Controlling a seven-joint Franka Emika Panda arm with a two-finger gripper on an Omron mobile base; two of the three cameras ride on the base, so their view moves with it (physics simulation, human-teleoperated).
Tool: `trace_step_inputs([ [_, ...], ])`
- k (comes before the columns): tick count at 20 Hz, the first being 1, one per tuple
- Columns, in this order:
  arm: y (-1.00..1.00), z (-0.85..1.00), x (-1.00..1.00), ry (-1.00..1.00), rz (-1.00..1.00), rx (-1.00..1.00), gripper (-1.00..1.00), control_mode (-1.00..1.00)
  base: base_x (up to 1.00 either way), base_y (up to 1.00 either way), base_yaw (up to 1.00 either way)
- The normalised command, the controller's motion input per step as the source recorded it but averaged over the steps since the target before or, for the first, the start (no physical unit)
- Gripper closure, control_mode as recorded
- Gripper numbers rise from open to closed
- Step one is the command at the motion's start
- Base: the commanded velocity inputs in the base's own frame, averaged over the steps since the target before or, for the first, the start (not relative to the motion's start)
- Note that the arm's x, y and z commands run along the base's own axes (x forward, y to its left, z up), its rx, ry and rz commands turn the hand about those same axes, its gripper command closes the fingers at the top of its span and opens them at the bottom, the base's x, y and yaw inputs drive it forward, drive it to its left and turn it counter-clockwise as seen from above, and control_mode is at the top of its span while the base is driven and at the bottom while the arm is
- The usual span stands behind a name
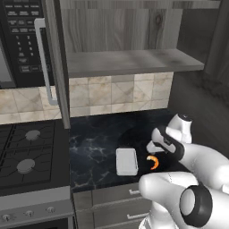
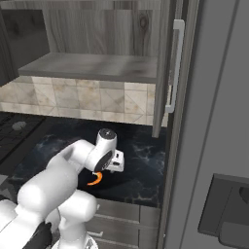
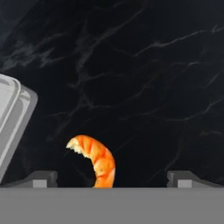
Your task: Retrieve the tupperware from the cabinet, then place the raw meat into the tupperware to avoid contamination.
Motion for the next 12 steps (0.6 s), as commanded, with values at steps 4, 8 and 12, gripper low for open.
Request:
trace_step_inputs([
  [4,0.17,-0.41,0.08,-0.01,0.04,0.00,-1.00,-1.00,0.00,0.00,0.00],
  [8,0.23,-0.41,0.07,-0.01,0.04,0.00,-1.00,-1.00,0.00,0.00,0.00],
  [12,0.15,-0.15,0.00,0.02,0.03,-0.01,-1.00,-1.00,0.00,0.00,0.00],
])
